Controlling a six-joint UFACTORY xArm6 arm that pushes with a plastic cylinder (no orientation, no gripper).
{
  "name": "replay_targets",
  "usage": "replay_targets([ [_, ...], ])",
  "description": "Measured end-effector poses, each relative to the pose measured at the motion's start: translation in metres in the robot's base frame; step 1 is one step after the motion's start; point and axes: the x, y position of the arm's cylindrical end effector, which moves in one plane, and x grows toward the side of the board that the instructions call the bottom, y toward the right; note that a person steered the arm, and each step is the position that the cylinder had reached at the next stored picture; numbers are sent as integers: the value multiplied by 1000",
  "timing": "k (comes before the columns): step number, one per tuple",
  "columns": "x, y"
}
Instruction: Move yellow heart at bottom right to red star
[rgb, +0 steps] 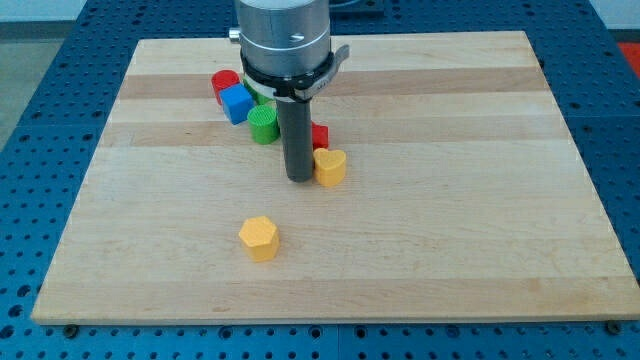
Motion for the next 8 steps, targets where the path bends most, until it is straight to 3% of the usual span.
replay_targets([
  [2, 44, 44],
  [3, 31, 66],
  [8, 14, 41],
])
